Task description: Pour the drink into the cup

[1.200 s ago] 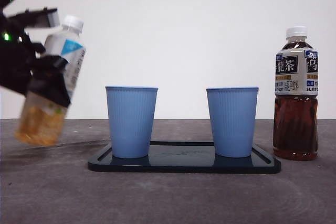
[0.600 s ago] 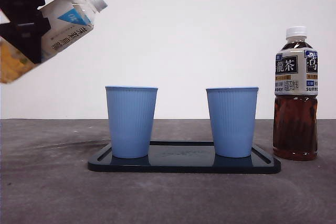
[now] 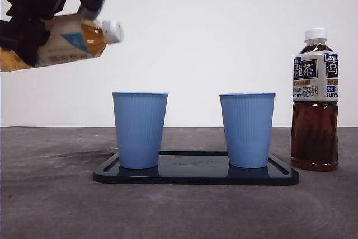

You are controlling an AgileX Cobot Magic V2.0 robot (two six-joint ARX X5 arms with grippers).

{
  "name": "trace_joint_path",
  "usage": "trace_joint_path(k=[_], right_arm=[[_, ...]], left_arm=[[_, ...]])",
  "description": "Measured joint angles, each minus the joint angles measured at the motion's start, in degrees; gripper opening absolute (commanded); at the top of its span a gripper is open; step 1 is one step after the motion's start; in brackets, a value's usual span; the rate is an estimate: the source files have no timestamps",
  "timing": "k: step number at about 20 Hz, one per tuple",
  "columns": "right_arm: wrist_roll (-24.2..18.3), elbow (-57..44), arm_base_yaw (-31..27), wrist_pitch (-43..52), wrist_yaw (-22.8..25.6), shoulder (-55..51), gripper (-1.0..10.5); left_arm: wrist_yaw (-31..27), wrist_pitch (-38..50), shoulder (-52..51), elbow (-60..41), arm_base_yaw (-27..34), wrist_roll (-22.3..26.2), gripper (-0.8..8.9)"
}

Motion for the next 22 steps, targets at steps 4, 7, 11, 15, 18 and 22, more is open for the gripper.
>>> trace_joint_path(k=[4, 7, 11, 15, 18, 22], right_arm=[[-0.6, 0.0, 1.5, 0.0, -1.4, 0.1, 4.6], [-1.1, 0.0, 2.4, 0.0, -1.5, 0.1, 4.6], [-1.6, 0.0, 3.0, 0.0, -1.5, 0.1, 4.6], [-2.2, 0.0, 3.1, 0.0, -1.5, 0.1, 4.6], [-2.6, 0.0, 3.1, 0.0, -1.5, 0.1, 4.6], [-2.7, 0.0, 3.1, -0.1, -1.5, 0.1, 4.6]], left_arm=[[-4.9, 0.2, 3.5, 0.0, -0.6, 1.3, 1.49], [-8.2, 2.8, 4.4, 0.0, -1.1, 2.3, 1.49], [-9.0, 3.1, 5.5, 1.4, -1.8, 3.0, 1.49], [-9.0, 3.1, 6.3, 2.6, -2.5, 3.1, 1.49], [-9.0, 3.1, 6.3, 2.8, -3.1, 3.2, 1.49], [-9.0, 3.0, 6.3, 2.8, -3.3, 3.3, 1.49]])
